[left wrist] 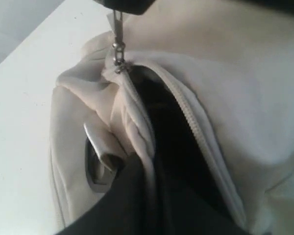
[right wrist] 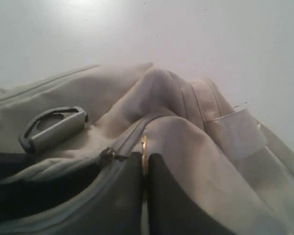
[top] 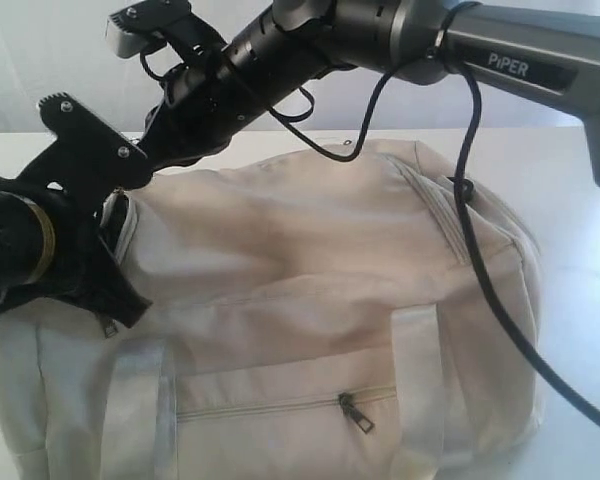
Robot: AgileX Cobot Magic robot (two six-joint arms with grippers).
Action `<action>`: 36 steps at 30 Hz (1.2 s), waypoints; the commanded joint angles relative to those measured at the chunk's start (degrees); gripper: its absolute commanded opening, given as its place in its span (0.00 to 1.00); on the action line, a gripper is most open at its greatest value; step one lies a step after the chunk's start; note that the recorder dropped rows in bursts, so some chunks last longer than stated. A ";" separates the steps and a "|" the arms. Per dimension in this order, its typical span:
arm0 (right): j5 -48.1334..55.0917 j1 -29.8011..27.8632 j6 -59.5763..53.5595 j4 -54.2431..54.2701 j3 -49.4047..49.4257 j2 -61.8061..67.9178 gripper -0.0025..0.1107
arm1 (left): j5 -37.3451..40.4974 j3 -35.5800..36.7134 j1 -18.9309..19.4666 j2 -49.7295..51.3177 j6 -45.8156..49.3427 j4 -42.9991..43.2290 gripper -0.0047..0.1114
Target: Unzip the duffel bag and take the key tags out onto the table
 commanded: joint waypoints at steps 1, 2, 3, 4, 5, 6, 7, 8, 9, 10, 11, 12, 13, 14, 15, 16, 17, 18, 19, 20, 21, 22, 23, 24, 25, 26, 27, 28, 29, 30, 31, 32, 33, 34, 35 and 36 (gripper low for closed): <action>-1.98 -0.52 -0.46 -0.07 -0.35 -0.73 0.02 | 1.70 0.35 0.19 -1.65 9.33 -10.64 0.04; -2.57 -0.52 -0.55 -0.07 -0.35 -0.73 0.02 | 1.81 0.35 0.19 -2.38 10.93 -12.75 0.04; -3.06 -0.52 -0.55 -0.07 -0.35 -0.73 0.02 | 1.81 0.35 0.19 -3.32 12.89 -14.50 0.04; -3.81 -0.52 -0.55 -0.07 -0.35 -0.61 0.02 | 1.81 0.35 0.19 -4.35 14.12 -15.68 0.04; -4.50 -0.52 -0.55 -0.07 -0.35 -0.50 0.02 | 1.81 0.35 0.19 -5.23 14.80 -16.30 0.04; -5.14 -0.52 -0.55 -0.07 -0.35 -0.33 0.02 | 1.91 0.35 0.19 -6.41 15.53 -16.86 0.04; -5.86 -0.52 -0.55 -0.07 -0.35 -0.15 0.02 | 2.27 0.35 0.19 -7.53 16.01 -17.17 0.04; -6.62 -0.52 -0.55 -0.07 -0.35 0.24 0.02 | 2.85 0.35 0.19 -8.42 16.86 -17.49 0.04; -7.45 -0.52 -0.55 -0.07 -0.35 0.38 0.02 | 3.69 0.35 0.19 -9.47 16.98 -17.62 0.04; -8.17 -0.52 -0.59 -0.23 -0.35 0.75 0.02 | 4.78 0.35 0.19 -10.38 16.98 -17.62 0.04; -10.06 -0.52 -0.59 -0.23 -0.35 1.22 0.02 | 6.75 0.35 0.19 -11.92 18.42 -18.13 0.04; -10.98 -0.52 -0.59 -0.23 -0.35 1.30 0.02 | 7.74 0.35 0.19 -12.52 18.80 -18.13 0.04; -12.64 -0.55 -0.59 -0.23 -0.35 1.44 0.02 | 9.16 0.35 0.19 -13.32 19.46 -18.13 0.04; -13.20 -0.65 -0.59 -0.56 -0.35 1.44 0.02 | 9.59 0.35 0.19 -13.78 19.76 -18.13 0.04; -14.66 -0.65 -0.59 -0.79 -0.35 1.44 0.02 | 10.31 0.42 0.19 -14.11 19.86 -18.13 0.04; -15.13 -0.65 -0.59 -1.10 -0.35 1.44 0.02 | 10.46 0.71 0.19 -14.37 20.01 -18.13 0.04; -15.77 -0.65 -0.59 -2.10 -0.35 1.44 0.02 | 10.58 1.14 0.19 -14.66 20.01 -18.13 0.04; -16.21 -0.65 -0.59 -3.37 -0.35 1.44 0.02 | 10.58 1.67 0.19 -14.67 20.01 -18.13 0.04; -16.47 -0.65 0.01 -4.46 -0.35 1.44 0.02 | 10.58 2.19 0.19 -14.67 20.01 -18.13 0.04; -16.84 -0.65 1.66 -7.04 -0.35 1.44 0.02 | 10.62 3.30 0.19 -14.67 20.01 -18.13 0.04; -17.09 -0.65 3.64 -9.73 -0.35 1.44 0.02 | 9.44 4.43 0.19 -14.67 19.61 -18.13 0.04; -17.21 -0.65 5.46 -12.18 -0.35 1.44 0.02 | 9.04 5.16 0.19 -14.67 19.33 -18.02 0.04; -17.33 -0.65 8.51 -16.26 -0.35 1.44 0.02 | 9.04 5.68 0.19 -14.67 19.23 -18.02 0.04; -17.32 -0.65 10.01 -18.27 -0.35 1.44 0.02 | 9.04 5.92 0.19 -14.67 19.12 -18.02 0.04; -17.32 -0.77 12.39 -21.26 -0.35 1.44 0.02 | 9.15 5.91 0.19 -14.67 19.12 -17.50 0.04; -17.32 -0.90 13.48 -22.47 -0.35 1.44 0.02 | 9.15 5.91 0.19 -14.67 19.12 -17.25 0.04; -16.75 -1.37 15.08 -23.17 -0.35 1.44 0.02 | 9.28 5.91 0.19 -14.67 18.66 -16.45 0.04; -16.38 -1.83 16.53 -23.17 -0.35 1.44 0.02 | 9.28 5.91 0.19 -14.67 18.02 -16.18 0.04; -15.93 -2.71 18.55 -23.36 -0.35 1.44 0.02 | 9.28 5.91 0.19 -14.67 17.90 -15.93 0.04; -15.54 -3.14 19.20 -23.30 -0.35 1.44 0.02 | 9.28 5.91 0.19 -14.67 17.90 -15.93 0.04; -15.06 -3.64 19.44 -23.30 -0.35 1.44 0.02 | 9.28 5.91 0.19 -14.67 17.90 -15.93 0.04; -14.41 -4.11 19.57 -23.30 -0.35 1.44 0.02 | 9.28 5.91 0.19 -14.67 17.90 -15.93 0.04; -14.01 -4.59 19.69 -23.30 -0.35 1.44 0.02 | 9.28 5.91 0.19 -14.67 17.90 -15.83 0.04; -13.47 -5.22 20.51 -23.30 -0.35 1.44 0.02 | 9.28 5.91 0.19 -14.67 17.90 -15.69 0.04; -12.92 -5.72 20.56 -23.30 -0.35 1.44 0.02 | 9.28 5.91 0.19 -14.67 17.90 -15.56 0.04; -12.06 -6.21 20.56 -23.30 -0.35 1.44 0.02 | 9.28 5.91 0.19 -14.67 17.90 -15.56 0.04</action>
